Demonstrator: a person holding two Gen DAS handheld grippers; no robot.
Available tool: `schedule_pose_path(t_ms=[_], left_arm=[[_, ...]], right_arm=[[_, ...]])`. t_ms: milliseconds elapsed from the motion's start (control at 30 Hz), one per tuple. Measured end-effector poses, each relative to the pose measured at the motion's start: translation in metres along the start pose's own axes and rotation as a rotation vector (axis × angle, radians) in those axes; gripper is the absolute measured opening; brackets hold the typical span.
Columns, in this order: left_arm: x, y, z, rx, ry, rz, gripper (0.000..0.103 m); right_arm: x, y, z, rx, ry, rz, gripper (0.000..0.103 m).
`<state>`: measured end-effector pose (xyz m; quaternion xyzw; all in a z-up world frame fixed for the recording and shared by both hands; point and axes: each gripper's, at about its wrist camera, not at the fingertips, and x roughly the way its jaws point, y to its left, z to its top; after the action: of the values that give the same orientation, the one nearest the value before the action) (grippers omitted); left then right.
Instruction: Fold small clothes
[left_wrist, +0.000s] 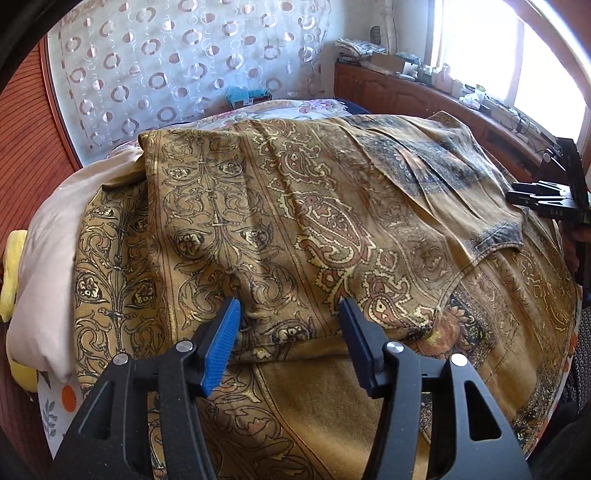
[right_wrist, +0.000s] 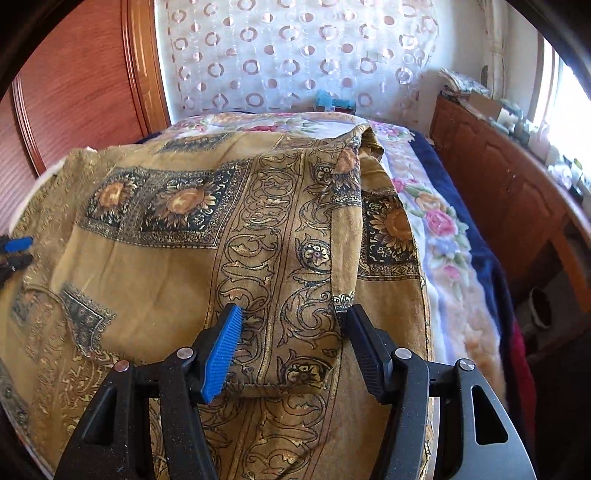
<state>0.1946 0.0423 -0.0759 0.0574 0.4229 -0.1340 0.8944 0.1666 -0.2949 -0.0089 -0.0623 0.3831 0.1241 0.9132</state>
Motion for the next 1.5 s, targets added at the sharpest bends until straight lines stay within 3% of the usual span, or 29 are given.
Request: schedule_pose_path(t_ms=[233, 367, 433, 533, 667, 900, 1167, 1267, 1333, 1400, 1500], left_arm=[[-0.008, 0.003, 0.0, 0.016, 0.035, 0.005, 0.057], [-0.036, 0.026, 0.002, -0.08, -0.044, -0.013, 0.057], [-0.039, 0.037, 0.003, -0.112, -0.044, 0.001, 0.057], [-0.032, 0.045, 0.001, -0.132, -0.017, 0.036, 0.057], [-0.017, 0.051, -0.004, -0.177, 0.024, 0.009, 0.051], [-0.013, 0.046, -0.002, -0.178, 0.016, -0.004, 0.04], [-0.008, 0.049, -0.004, -0.189, 0.011, 0.004, 0.039], [-0.008, 0.048, -0.006, -0.175, 0.009, 0.006, 0.039], [-0.01, 0.048, -0.008, -0.169, 0.004, 0.005, 0.025], [-0.013, 0.048, -0.007, -0.168, -0.002, -0.001, 0.013], [-0.02, 0.049, -0.006, -0.171, -0.03, -0.016, 0.006]], right_arm=[[0.004, 0.0, 0.003, 0.0, 0.0, 0.005, 0.062], [0.004, -0.002, 0.003, 0.002, -0.001, 0.008, 0.062], [0.005, -0.002, 0.002, 0.003, -0.001, 0.008, 0.062], [0.005, -0.002, 0.002, 0.002, -0.002, 0.008, 0.062], [0.005, -0.002, 0.002, 0.002, -0.002, 0.008, 0.062], [0.005, -0.002, 0.002, 0.003, -0.003, 0.007, 0.062], [0.004, -0.003, 0.003, 0.006, -0.002, 0.007, 0.062], [0.001, -0.001, 0.003, -0.01, 0.004, 0.025, 0.048], [-0.002, -0.001, 0.003, -0.012, 0.012, 0.041, 0.025], [-0.003, -0.002, 0.003, -0.005, 0.02, 0.077, 0.015], [-0.007, -0.002, 0.006, -0.006, 0.012, 0.093, 0.009]])
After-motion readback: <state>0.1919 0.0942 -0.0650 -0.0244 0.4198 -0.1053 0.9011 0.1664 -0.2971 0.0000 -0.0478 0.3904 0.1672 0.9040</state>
